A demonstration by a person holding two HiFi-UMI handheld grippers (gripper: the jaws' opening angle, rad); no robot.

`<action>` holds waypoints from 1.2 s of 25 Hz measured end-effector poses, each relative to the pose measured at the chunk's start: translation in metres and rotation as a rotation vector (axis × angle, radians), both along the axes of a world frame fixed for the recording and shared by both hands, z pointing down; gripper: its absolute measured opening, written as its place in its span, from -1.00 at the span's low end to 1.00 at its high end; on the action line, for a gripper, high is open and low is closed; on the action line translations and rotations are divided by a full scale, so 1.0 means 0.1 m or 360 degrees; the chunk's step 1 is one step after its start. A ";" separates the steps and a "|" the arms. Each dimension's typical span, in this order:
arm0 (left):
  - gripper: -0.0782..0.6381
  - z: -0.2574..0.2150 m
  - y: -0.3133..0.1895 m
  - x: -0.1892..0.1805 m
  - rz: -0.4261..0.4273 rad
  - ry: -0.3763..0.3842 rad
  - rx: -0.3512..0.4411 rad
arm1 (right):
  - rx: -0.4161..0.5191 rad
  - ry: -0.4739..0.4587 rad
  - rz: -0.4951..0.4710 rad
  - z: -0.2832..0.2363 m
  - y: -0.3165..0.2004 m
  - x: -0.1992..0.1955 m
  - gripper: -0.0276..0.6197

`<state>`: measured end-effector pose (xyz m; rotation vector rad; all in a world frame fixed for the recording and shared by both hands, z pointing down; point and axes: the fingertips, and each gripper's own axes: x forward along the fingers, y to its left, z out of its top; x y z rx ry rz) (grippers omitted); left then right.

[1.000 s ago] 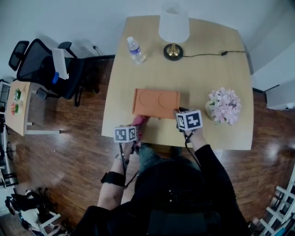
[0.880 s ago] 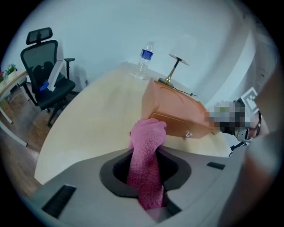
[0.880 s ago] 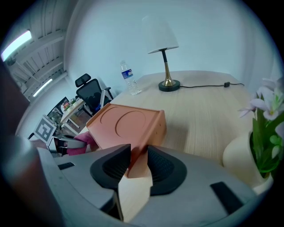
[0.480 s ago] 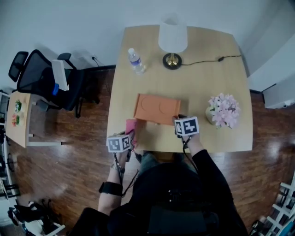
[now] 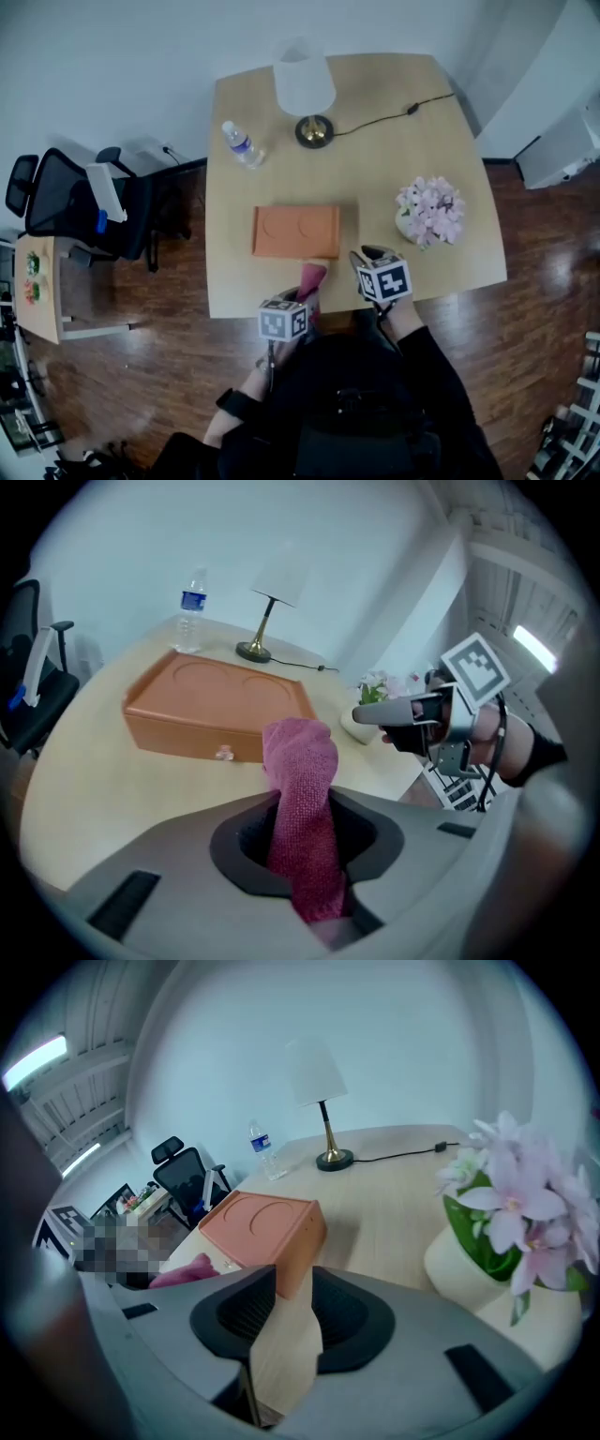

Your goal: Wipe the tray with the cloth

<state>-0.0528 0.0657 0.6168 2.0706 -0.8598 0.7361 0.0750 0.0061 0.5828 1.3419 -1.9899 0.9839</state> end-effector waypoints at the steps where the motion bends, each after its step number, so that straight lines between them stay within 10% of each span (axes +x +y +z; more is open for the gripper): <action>1: -0.52 0.01 0.01 0.16 0.0008 0.0005 0.0002 | 0.0004 -0.0002 0.0011 -0.02 0.08 0.08 -0.50; 5: -0.52 0.15 0.00 0.68 -0.0019 -0.0039 -0.0007 | -0.0012 -0.0004 0.0030 0.03 0.30 0.40 -0.50; 16: -0.52 0.57 -0.50 1.10 -0.0747 -0.0004 -0.0108 | -0.0102 -0.0044 -0.0170 0.35 0.54 0.79 -0.50; 30: -0.52 0.58 -1.35 1.44 -0.0985 0.0044 -0.0089 | -0.0129 -0.0090 -0.0191 0.42 0.40 1.01 -0.50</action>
